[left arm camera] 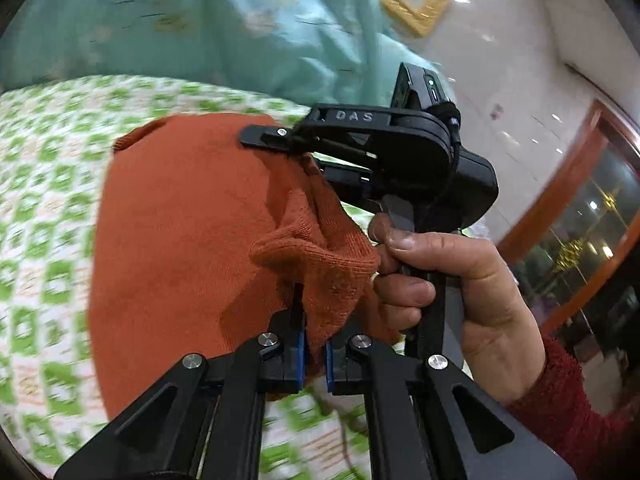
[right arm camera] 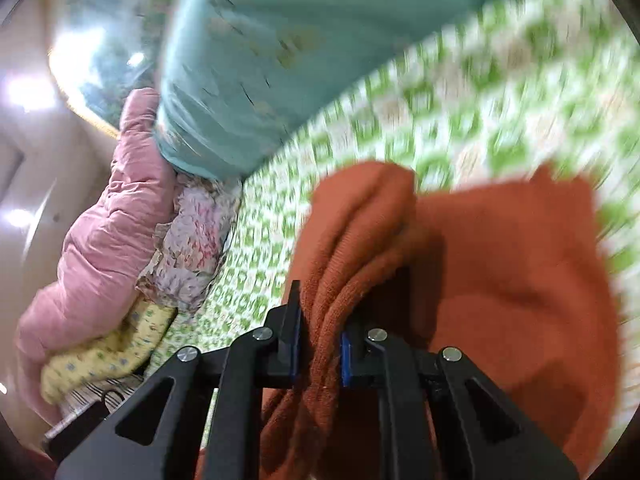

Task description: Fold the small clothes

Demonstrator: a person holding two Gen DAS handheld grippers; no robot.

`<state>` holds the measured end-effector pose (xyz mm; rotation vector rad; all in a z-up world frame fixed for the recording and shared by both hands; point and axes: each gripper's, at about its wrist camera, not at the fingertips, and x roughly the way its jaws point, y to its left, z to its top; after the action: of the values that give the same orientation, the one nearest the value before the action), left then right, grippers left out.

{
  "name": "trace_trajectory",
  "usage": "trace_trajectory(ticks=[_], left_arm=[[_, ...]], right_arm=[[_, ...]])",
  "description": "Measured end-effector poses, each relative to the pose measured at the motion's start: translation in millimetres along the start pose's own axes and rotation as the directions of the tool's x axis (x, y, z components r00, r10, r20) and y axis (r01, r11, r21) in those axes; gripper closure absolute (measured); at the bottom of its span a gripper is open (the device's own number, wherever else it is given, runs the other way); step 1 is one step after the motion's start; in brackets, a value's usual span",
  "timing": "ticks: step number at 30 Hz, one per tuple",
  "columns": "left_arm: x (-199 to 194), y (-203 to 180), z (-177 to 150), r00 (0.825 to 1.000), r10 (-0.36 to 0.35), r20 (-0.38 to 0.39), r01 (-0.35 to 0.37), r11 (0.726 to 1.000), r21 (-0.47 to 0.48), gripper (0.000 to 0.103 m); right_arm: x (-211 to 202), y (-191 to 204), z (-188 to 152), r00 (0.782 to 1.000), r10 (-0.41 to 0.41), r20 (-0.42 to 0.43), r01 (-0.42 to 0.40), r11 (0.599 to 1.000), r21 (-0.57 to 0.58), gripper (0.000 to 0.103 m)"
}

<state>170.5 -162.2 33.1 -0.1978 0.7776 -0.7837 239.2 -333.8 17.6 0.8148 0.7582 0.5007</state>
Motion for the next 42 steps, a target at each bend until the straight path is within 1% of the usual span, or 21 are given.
trace_trajectory(ticks=[2,3,7,9,13,17,18,20,22,23,24,25,26,27,29,30,32,35,38,40,42], left_arm=[[17.2,-11.7,-2.7,1.000,-0.025,-0.011,0.025,1.000,0.012,0.098],[28.1,-15.0,-6.1,0.999,-0.042,-0.031,0.042,0.999,0.001,0.098],[64.9,-17.7,-17.3,0.991,-0.066,-0.115,0.061,0.997,-0.049,0.098],[70.5,-23.4,-19.2,0.991,-0.056,-0.119,0.053,0.998,-0.033,0.098],[74.7,-27.2,-20.0,0.992,-0.044,-0.115,0.043,0.999,-0.012,0.098],[89.7,-22.5,-27.5,0.984,-0.028,-0.178,0.023,0.999,-0.033,0.094],[88.3,-21.0,-30.2,0.983,-0.031,-0.183,0.025,0.999,-0.035,0.090],[81.6,-18.9,-35.4,0.981,-0.044,-0.191,0.038,0.999,-0.036,0.083],[70.3,-18.2,-38.5,0.977,-0.065,-0.203,0.059,0.998,-0.031,0.075],[62.7,-17.6,-40.3,0.976,-0.070,-0.204,0.067,0.997,-0.024,0.070],[53.2,-15.8,-42.1,0.976,-0.074,-0.204,0.071,0.997,-0.020,0.066],[45.4,-14.1,-43.1,0.976,-0.080,-0.203,0.078,0.997,-0.020,0.065],[33.4,-10.3,-44.9,0.977,-0.086,-0.196,0.084,0.996,-0.019,0.060],[24.8,-6.5,-45.7,0.979,-0.071,-0.190,0.069,0.997,-0.017,0.051],[7.2,4.7,-46.9,0.985,-0.034,-0.169,0.031,0.999,-0.018,0.037],[-0.6,11.1,-47.0,0.987,-0.015,-0.157,0.012,1.000,-0.021,0.035],[-12.7,27.0,-45.5,0.990,0.031,-0.137,-0.036,0.999,-0.029,0.033],[-18.3,59.4,-38.0,0.989,0.072,-0.128,-0.085,0.992,-0.096,0.033],[-11.5,90.6,-30.1,0.986,0.059,-0.153,-0.087,0.979,-0.185,0.029],[0.3,106.8,-24.5,0.983,0.051,-0.176,-0.089,0.972,-0.219,0.026],[17.7,123.1,-20.3,0.977,0.017,-0.214,-0.074,0.963,-0.259,0.025]], right_arm=[[-20.7,-19.9,1.8,0.999,-0.047,0.010,0.046,0.999,0.017,0.087],[-24.7,-31.7,1.5,0.996,-0.093,0.001,0.093,0.995,0.026,0.087],[-25.5,-67.9,-9.3,0.969,-0.236,-0.073,0.238,0.971,0.025,0.087],[-27.3,-71.2,-11.1,0.959,-0.270,-0.081,0.271,0.963,-0.004,0.087],[-31.8,-72.1,-8.1,0.958,-0.280,-0.055,0.280,0.960,-0.018,0.087],[-26.0,-84.6,-12.7,0.949,-0.307,-0.074,0.306,0.952,-0.023,0.086],[-28.5,-88.7,-15.5,0.953,-0.295,-0.071,0.295,0.955,-0.001,0.080],[-35.8,-90.0,-20.2,0.955,-0.290,-0.056,0.292,0.956,0.026,0.074],[-48.2,-85.9,-24.7,0.947,-0.318,-0.035,0.319,0.947,0.024,0.068],[-51.4,-84.0,-26.2,0.945,-0.326,-0.031,0.327,0.945,0.023,0.061],[-59.0,-80.9,-29.3,0.939,-0.343,-0.023,0.343,0.939,0.023,0.044],[-65.6,-77.6,-32.5,0.931,-0.364,-0.013,0.364,0.931,0.020,0.033],[-67.9,-75.3,-33.7,0.927,-0.374,-0.004,0.374,0.927,0.018,0.018],[-74.6,-71.0,-38.0,0.929,-0.371,0.013,0.371,0.929,0.009,0.016],[-80.0,-65.9,-44.5,0.940,-0.341,0.013,0.341,0.940,0.000,0.016],[-81.4,-64.4,-48.6,0.946,-0.324,0.004,0.324,0.946,-0.002,0.016],[-80.3,-62.6,-55.1,0.948,-0.317,-0.017,0.317,0.948,-0.010,0.016],[-73.0,-63.1,-63.5,0.947,-0.317,-0.054,0.315,0.948,-0.035,0.016],[-67.6,-67.2,-66.5,0.950,-0.305,-0.074,0.304,0.952,-0.022,0.016],[-64.6,-71.0,-66.3,0.954,-0.288,-0.084,0.288,0.958,-0.006,0.016],[-60.9,-73.2,-66.1,0.956,-0.276,-0.096,0.277,0.961,-0.005,0.016]])
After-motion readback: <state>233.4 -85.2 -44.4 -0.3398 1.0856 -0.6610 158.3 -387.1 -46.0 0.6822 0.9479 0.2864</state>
